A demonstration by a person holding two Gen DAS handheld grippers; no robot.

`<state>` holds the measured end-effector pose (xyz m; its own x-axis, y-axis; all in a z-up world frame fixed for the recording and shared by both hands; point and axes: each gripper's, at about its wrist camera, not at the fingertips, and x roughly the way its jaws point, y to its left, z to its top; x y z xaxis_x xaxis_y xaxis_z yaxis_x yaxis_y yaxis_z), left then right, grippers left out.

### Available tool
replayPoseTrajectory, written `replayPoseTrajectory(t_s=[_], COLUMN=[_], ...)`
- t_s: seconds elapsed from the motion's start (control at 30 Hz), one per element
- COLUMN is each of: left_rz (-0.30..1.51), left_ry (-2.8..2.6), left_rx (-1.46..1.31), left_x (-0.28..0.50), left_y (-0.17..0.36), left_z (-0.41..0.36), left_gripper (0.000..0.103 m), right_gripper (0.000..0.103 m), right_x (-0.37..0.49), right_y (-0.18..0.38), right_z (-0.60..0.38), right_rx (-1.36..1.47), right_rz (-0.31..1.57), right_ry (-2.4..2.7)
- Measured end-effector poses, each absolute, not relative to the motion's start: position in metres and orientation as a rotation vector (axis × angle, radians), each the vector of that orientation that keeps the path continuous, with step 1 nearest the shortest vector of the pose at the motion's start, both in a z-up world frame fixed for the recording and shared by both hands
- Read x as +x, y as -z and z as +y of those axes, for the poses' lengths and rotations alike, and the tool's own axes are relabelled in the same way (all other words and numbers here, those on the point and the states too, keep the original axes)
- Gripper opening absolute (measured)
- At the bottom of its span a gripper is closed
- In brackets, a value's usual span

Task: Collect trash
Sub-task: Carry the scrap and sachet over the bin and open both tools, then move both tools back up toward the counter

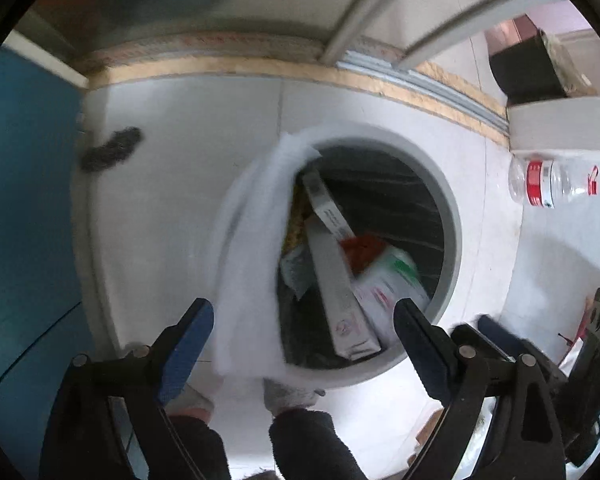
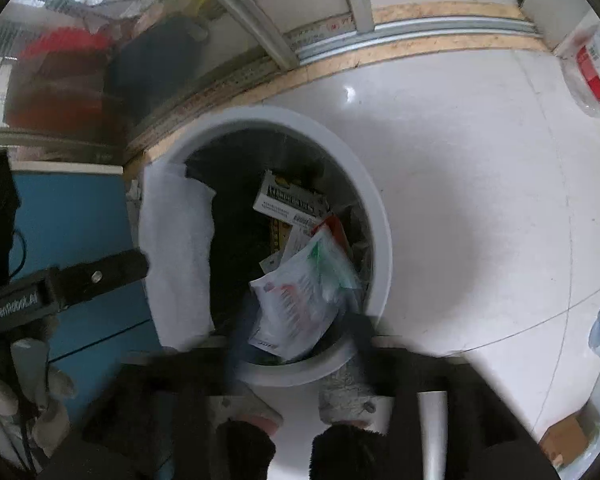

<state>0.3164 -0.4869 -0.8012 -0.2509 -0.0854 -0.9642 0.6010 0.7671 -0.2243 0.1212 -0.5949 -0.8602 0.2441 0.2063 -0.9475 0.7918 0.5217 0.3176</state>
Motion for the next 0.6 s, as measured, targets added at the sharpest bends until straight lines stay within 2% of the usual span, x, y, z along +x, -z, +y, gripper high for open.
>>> replayPoseTrajectory(t_s=[0.13,0.2,0.23,0.6], left_rz=[1.563,1.479,1.458,1.332], left_ry=[0.624,0.588,0.581,0.594], left_rx=[0.481,0.531,0.537,0.556], left_x=[0.314,0.309,0.307,0.241], left_y=[0.748,0.713,0.7,0.498], left_z=[-0.471,-0.465,-0.462,-0.444], left_gripper=[0.092,0.092,0.092,0.092], right_gripper=[0.09,0.102,0.103,0.103], right_x=[0.125,0.127,0.127,0.081], right_y=[0.816,0.785,0.771,0.555], right_z=[-0.59,-0.582,-0.578,-0.542], right_rx=[0.91,0.808,0.783,0.682], right_rz=[1.296,1.331,1.337,1.26], right_ry=[0.535,0.583,0.597,0.711])
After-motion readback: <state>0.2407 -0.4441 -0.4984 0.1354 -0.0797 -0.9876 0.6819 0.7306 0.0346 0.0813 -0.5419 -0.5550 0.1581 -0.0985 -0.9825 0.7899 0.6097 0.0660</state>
